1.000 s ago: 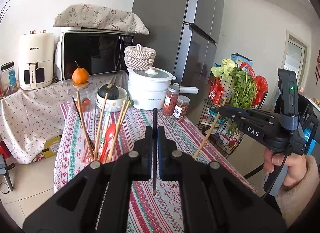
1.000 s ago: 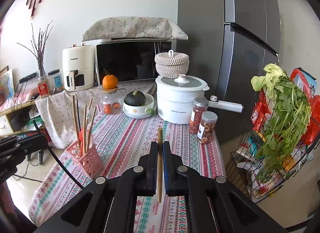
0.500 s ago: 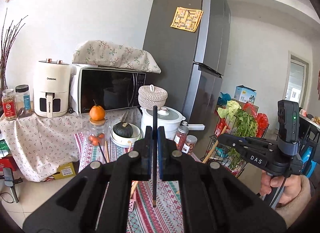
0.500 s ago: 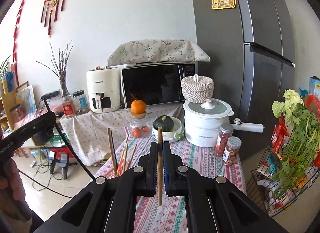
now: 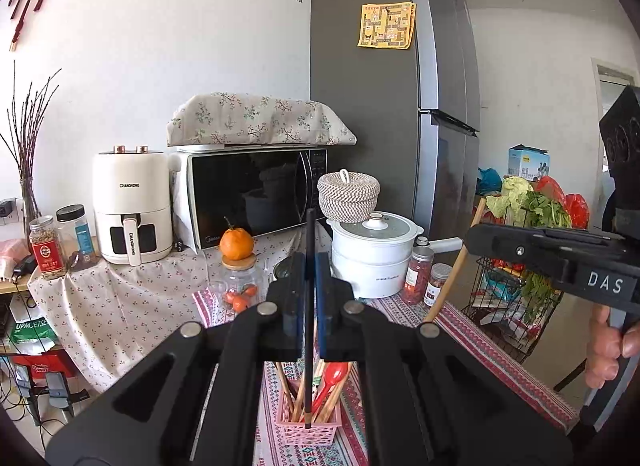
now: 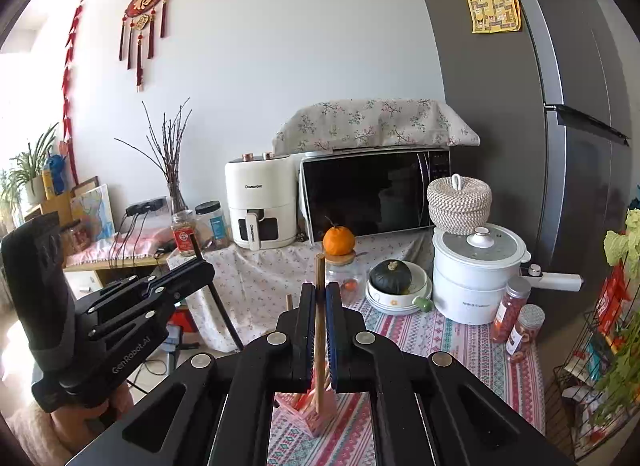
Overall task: Organize utensils
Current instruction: 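Lower both chopsticks into the pink basket and open both tools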
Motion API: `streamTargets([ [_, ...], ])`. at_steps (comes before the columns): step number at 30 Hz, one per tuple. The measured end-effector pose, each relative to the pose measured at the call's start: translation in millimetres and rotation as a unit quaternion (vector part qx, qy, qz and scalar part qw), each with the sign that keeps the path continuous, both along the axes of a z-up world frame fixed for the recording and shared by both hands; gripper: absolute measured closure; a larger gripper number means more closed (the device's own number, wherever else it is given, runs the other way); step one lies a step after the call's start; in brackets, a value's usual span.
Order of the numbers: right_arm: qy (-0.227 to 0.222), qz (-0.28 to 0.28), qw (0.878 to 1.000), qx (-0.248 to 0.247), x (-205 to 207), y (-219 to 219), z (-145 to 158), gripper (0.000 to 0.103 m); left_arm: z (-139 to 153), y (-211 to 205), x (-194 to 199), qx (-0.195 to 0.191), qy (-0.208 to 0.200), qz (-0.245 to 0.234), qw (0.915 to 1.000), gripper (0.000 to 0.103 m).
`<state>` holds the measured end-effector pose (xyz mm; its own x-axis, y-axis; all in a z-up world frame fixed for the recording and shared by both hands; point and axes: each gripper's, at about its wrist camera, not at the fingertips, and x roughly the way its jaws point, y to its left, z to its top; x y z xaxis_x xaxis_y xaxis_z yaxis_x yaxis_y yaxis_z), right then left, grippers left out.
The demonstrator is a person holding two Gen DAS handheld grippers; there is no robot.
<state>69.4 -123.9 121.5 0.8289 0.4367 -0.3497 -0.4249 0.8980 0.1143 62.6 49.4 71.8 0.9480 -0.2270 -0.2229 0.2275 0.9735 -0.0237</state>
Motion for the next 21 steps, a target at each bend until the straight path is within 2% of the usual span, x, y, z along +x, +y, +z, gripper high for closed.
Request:
streamTargets([
  [7,0.022,0.021,0.999,0.016,26,15,-23,0.098,-11,-7,21,0.020,0.013,-0.002,0.9997,0.097],
  [11,0.042,0.025,0.999,0.022,39,22,-40,0.098,-20,-10,38,0.031,0.046,-0.001,0.9985,0.097],
  [17,0.079,0.022,0.996,0.024,59,27,-67,0.098,-41,-7,65,0.019,0.110,-0.005,0.9937,0.097],
  [21,0.090,0.024,0.995,0.026,69,24,-80,0.097,-50,-3,73,0.001,0.125,-0.002,0.9922,0.097],
])
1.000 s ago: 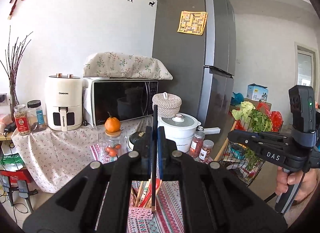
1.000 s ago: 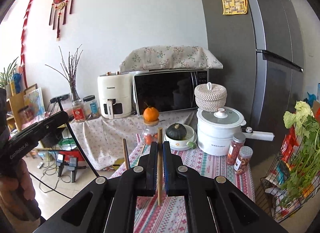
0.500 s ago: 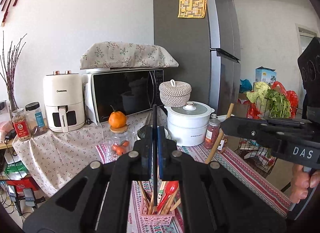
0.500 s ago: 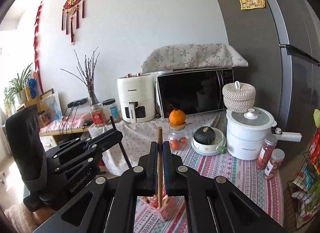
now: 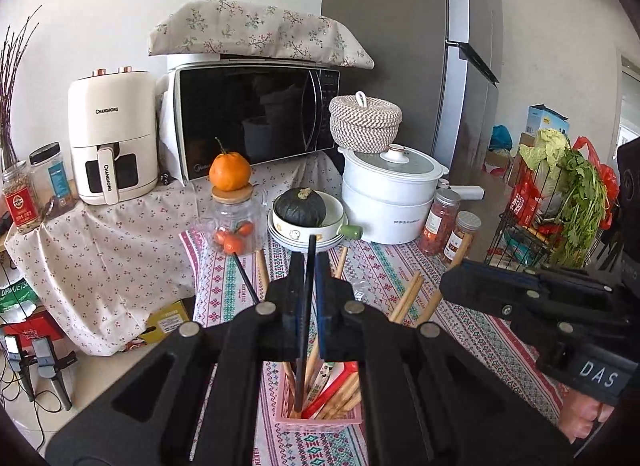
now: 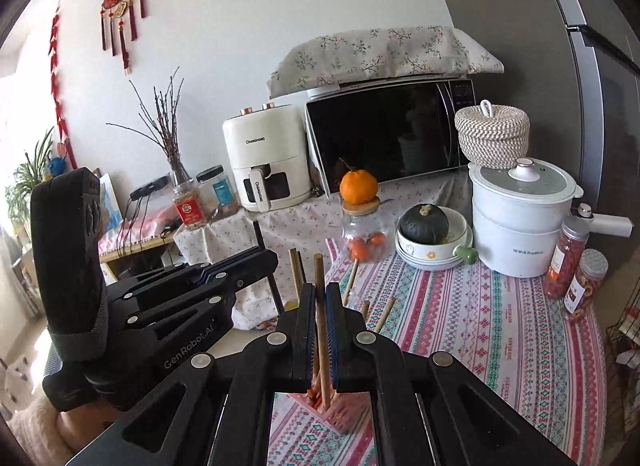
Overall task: Organize utensils
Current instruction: 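Lower both chopsticks into the pink basket and open both tools, then withdraw both open tools away from the pink basket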
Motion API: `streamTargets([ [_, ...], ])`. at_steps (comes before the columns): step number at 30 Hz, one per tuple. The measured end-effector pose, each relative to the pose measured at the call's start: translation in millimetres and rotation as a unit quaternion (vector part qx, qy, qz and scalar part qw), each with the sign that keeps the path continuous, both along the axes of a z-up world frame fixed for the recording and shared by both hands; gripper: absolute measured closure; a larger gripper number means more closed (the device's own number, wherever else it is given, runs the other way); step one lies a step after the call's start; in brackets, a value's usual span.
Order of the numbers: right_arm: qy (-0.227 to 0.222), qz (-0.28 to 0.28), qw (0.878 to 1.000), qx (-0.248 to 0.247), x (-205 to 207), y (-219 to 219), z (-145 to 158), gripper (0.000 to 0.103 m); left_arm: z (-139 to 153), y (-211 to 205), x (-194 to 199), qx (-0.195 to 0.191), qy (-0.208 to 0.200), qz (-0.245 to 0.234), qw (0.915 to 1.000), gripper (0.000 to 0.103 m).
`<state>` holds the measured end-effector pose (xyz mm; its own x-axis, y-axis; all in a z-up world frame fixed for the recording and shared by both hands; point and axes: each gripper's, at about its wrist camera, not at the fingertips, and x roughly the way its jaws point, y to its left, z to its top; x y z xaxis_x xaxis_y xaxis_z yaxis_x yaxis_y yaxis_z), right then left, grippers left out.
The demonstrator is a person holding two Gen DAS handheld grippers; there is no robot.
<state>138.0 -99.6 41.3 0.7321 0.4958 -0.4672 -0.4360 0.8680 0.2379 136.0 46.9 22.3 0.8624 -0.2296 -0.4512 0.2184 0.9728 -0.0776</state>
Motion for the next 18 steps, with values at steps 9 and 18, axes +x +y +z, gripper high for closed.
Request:
streamTargets([
  [9,-0.008,-0.018,1.000,0.012,-1,-16,4,0.067,3,11,-2,-0.038,0.000,0.022,0.9990,0.043],
  [18,-0.011,-0.088,0.996,-0.010,-36,-55,8,0.013,-5,11,-27,-0.030,0.056,0.058,0.9963,0.001],
])
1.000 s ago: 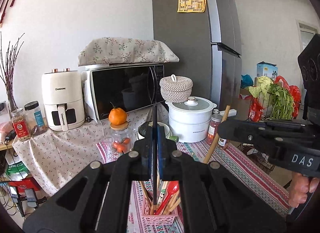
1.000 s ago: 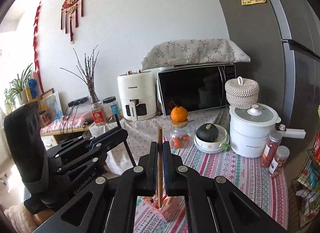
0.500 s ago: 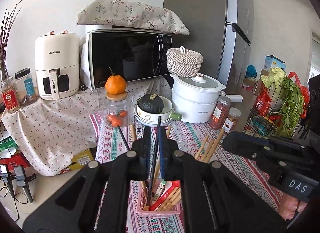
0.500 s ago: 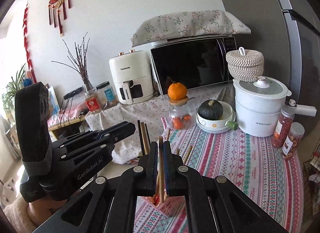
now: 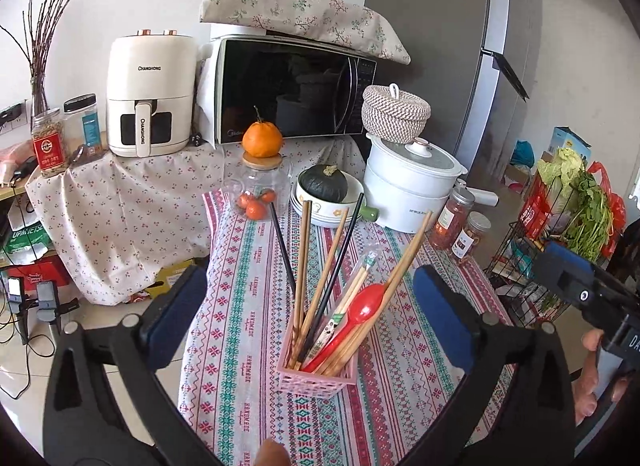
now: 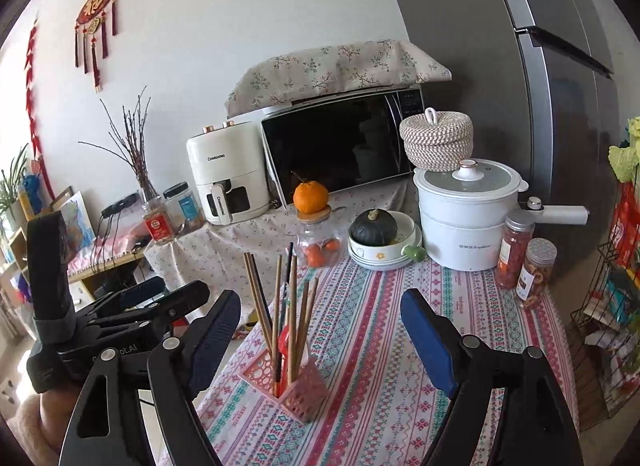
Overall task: Organize utensils
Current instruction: 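Withdraw both open tools away from the pink basket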
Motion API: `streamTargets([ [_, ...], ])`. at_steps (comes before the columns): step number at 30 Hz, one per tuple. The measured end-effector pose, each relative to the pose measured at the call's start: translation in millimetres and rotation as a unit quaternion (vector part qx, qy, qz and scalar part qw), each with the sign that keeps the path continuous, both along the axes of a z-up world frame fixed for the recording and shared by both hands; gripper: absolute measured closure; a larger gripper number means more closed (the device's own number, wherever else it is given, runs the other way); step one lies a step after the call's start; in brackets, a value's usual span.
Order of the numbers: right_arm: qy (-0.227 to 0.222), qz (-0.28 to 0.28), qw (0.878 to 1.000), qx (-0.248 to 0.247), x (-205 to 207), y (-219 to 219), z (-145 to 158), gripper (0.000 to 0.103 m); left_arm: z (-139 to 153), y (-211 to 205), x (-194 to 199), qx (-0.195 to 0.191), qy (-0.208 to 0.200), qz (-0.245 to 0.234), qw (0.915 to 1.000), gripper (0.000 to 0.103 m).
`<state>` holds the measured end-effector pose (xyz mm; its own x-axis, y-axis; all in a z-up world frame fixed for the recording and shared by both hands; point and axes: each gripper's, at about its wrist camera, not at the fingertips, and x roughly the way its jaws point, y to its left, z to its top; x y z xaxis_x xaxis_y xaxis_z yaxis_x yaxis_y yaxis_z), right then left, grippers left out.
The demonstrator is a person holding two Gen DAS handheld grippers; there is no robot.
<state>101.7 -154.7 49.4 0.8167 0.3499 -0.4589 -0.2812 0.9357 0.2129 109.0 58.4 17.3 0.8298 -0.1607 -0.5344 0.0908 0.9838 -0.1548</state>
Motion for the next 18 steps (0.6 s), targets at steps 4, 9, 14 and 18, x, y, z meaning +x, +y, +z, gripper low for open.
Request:
streamTargets([
  [4,0.021,-0.030,0.999,0.003,-17,-23,-9,0.000,-7,-9,-16,0.004,0.017,0.004,0.9998,0.001],
  [9,0.032,-0.082,0.995,-0.040,-43,-40,-20,0.000,-11,-30,-42,0.037,0.035,0.005,0.9987,0.001],
  [14,0.042,-0.115,0.990,-0.067,-67,-46,-29,0.000,-15,-50,-71,0.057,0.038,-0.003,0.9976,0.001],
  [18,0.047,-0.127,0.988,-0.078,-82,-48,-33,0.000,-14,-58,-91,0.065,0.022,0.003,0.9976,0.001],
])
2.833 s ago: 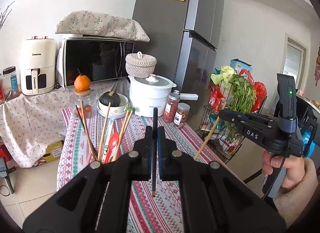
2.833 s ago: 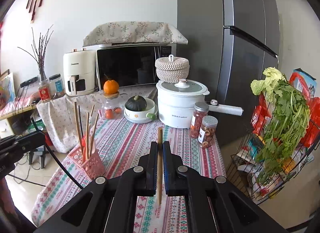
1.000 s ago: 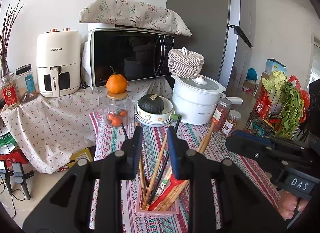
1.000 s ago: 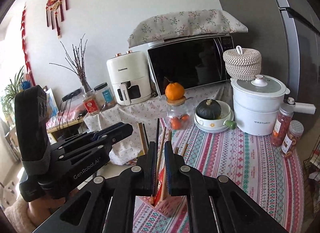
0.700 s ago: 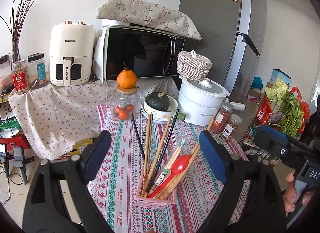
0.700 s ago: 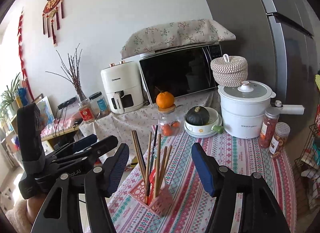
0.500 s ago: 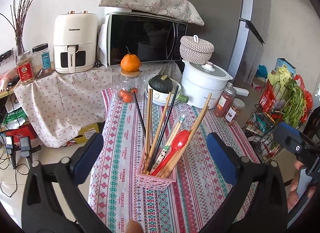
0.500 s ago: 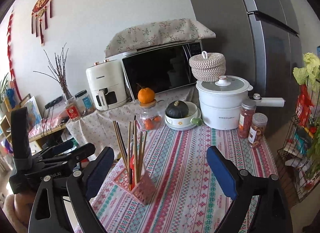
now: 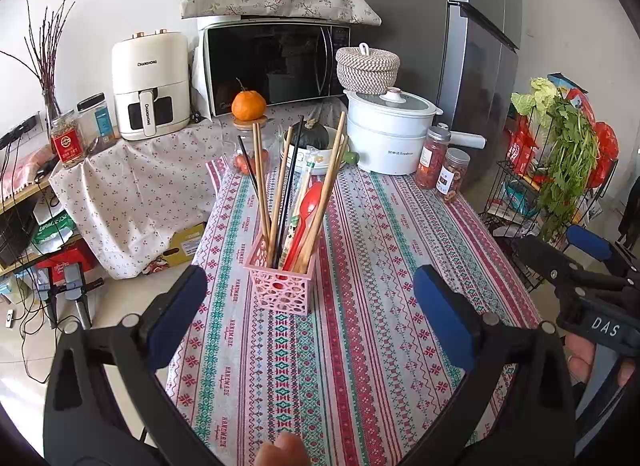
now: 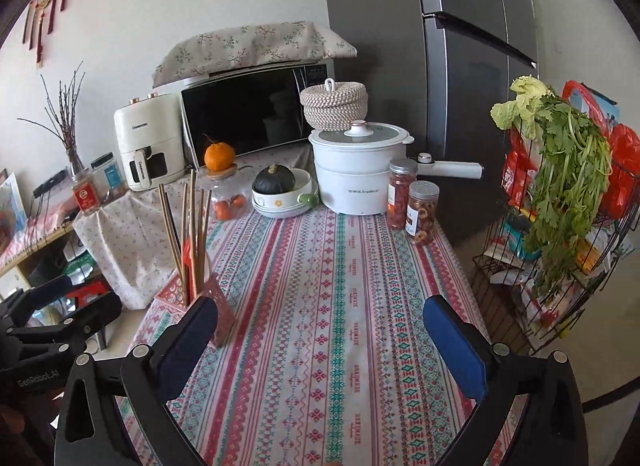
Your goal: Organize utensils
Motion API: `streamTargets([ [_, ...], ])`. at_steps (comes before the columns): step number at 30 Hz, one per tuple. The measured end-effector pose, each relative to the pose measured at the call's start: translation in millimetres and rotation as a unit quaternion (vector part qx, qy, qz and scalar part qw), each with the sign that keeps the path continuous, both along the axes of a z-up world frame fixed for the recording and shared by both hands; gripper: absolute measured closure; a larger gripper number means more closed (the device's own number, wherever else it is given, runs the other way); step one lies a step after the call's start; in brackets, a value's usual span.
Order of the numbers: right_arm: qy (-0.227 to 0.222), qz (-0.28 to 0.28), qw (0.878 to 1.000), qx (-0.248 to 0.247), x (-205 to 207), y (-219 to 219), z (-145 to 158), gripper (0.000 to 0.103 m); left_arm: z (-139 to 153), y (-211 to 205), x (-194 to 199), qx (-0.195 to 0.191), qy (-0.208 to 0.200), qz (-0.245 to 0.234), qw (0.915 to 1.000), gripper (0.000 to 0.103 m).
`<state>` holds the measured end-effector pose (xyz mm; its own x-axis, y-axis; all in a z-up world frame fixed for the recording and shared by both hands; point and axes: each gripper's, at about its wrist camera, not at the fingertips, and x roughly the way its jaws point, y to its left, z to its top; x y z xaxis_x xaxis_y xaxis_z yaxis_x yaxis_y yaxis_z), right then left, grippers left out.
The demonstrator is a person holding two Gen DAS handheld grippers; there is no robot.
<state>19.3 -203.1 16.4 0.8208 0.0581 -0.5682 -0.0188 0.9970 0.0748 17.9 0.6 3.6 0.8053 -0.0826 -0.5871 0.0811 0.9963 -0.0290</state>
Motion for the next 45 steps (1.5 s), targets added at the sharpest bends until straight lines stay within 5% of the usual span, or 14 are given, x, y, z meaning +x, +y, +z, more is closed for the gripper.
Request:
streamTargets([
  [14,-0.021,-0.028,0.999,-0.037,-26,0,5,0.000,2,-8,-20,0.003,-0.016,0.019,0.9997,0.000],
  [45,-0.016,-0.036,0.999,-0.036,-22,0,1,0.000,-1,-3,-22,-0.005,-0.012,0.048,0.9988,0.000],
])
